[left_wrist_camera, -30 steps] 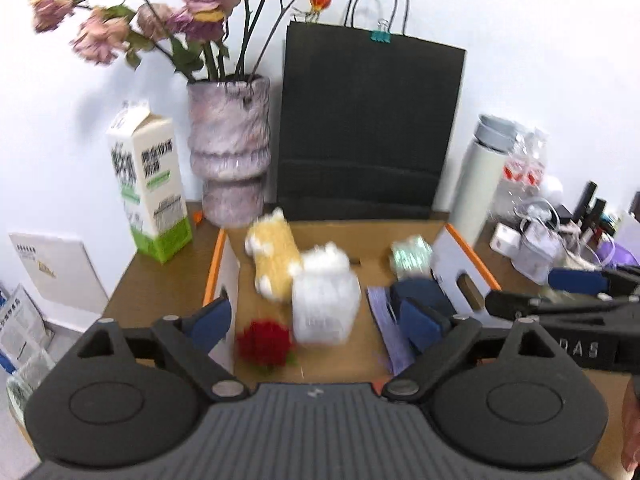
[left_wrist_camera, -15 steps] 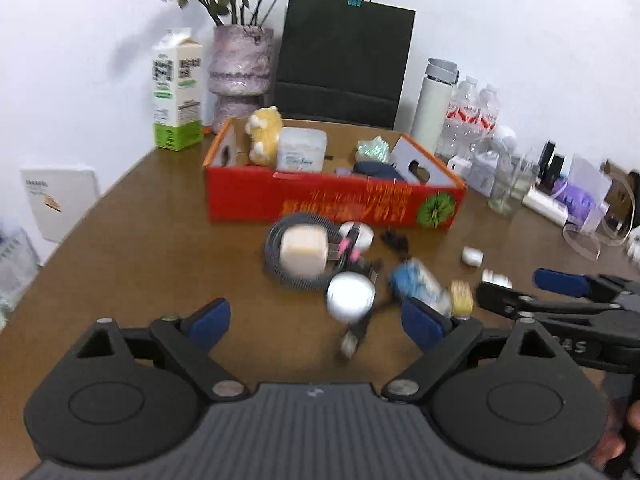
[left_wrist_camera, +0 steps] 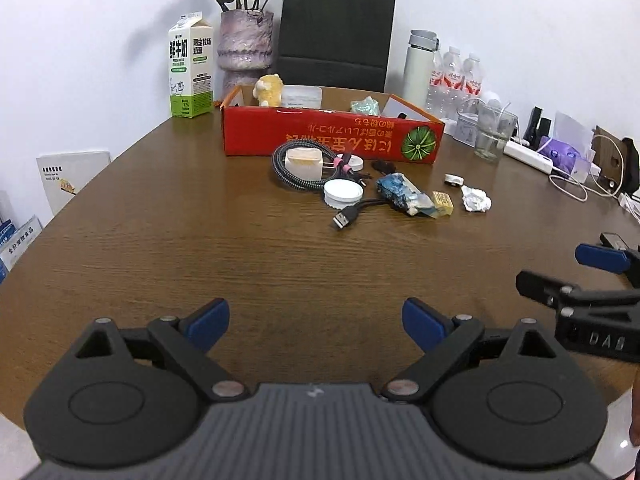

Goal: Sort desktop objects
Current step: 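Withdraw both tools from the box toward the loose items on the table, then grasp the black coiled cable with the left tool while the right tool grasps the yellow soap bar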

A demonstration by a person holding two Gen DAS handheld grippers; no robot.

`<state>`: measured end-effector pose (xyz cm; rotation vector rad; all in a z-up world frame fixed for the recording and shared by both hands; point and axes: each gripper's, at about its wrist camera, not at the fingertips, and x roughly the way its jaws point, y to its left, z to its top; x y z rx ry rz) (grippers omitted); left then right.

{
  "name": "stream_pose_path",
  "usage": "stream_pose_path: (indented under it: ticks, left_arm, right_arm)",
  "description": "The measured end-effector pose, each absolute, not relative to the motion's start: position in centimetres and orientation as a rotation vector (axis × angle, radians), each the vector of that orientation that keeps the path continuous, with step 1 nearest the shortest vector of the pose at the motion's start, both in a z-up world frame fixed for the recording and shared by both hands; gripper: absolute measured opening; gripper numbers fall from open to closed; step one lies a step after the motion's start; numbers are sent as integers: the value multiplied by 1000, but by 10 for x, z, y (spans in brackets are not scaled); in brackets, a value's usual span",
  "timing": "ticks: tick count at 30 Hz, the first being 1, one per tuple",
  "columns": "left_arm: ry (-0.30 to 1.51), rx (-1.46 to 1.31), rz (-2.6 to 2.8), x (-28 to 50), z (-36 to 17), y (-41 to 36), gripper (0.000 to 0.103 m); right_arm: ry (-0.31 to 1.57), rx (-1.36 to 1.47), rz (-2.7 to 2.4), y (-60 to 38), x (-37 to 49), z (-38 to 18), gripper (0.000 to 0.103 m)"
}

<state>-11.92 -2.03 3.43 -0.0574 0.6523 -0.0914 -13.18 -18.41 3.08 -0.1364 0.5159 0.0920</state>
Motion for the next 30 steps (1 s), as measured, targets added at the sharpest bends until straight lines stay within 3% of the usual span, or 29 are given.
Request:
stream_pose_path:
  ticks: [10, 16, 21, 28, 29, 30]
  left_arm:
    - [619, -85, -110, -86, 40, -8, 92]
    - [537, -94, -99, -9, 63, 14, 80]
    - [615, -105, -164, 69, 53, 19, 66]
    - [699, -189, -192, 118, 27, 29, 63]
    - [704, -212, -206, 121, 25, 31, 60]
    - [707, -239, -221, 124, 24, 34, 50]
  right_arm:
    - [531, -110, 90, -186, -104, 31, 77]
    - [518, -44, 86, -190, -63, 38, 60]
    - [531, -15, 101, -189, -20, 36, 55]
    - [590, 36, 123, -188, 26, 24, 49]
    - [602, 40, 116, -187, 30, 22, 48]
    - [616, 45, 106, -187, 34, 19, 47]
